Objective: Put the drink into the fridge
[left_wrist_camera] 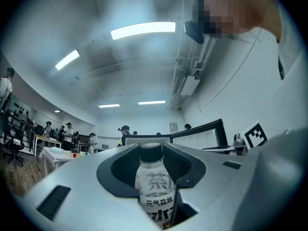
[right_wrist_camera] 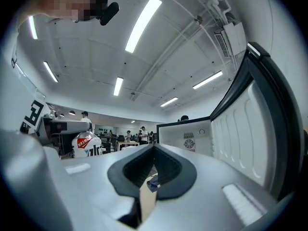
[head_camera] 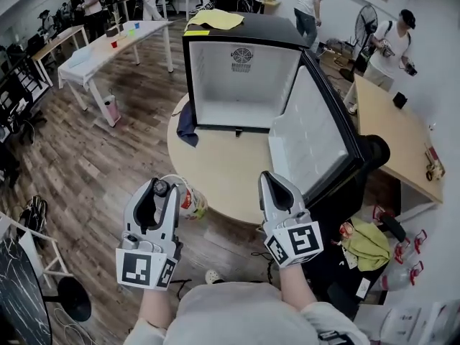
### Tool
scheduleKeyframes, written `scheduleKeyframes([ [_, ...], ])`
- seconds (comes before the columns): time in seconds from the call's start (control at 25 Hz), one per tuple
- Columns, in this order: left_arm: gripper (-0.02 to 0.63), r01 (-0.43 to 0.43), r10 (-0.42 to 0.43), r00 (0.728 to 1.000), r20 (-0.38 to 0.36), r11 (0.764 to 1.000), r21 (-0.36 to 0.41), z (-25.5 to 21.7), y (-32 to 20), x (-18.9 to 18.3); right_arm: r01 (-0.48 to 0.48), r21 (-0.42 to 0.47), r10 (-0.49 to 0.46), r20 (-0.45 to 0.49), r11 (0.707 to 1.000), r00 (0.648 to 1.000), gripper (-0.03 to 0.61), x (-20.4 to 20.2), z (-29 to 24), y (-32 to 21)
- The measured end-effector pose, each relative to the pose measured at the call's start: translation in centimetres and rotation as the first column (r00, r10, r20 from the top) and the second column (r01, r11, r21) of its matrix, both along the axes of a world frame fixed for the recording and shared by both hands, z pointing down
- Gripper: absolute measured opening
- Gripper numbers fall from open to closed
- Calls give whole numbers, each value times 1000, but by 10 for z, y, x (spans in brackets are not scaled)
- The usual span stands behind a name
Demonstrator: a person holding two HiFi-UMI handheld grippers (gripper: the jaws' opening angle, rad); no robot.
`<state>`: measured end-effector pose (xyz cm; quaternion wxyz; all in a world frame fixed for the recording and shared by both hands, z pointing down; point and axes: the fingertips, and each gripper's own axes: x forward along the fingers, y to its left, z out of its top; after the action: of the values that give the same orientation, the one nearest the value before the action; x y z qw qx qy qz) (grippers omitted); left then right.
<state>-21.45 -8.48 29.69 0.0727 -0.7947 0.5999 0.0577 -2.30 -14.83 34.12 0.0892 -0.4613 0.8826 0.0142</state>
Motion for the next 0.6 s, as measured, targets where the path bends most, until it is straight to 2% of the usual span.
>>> scheduleKeyframes([
  [0.24,153,-42,42,999,20,999,-17,8,-26,-17,-29,-14,29,-8,999,1000,11,-19,7,-18],
  [0.6,153,-90,90,996,-22,995,-42,23,-76,-21,-80,-56,79,-32,995,996,11,-18,22,-60],
])
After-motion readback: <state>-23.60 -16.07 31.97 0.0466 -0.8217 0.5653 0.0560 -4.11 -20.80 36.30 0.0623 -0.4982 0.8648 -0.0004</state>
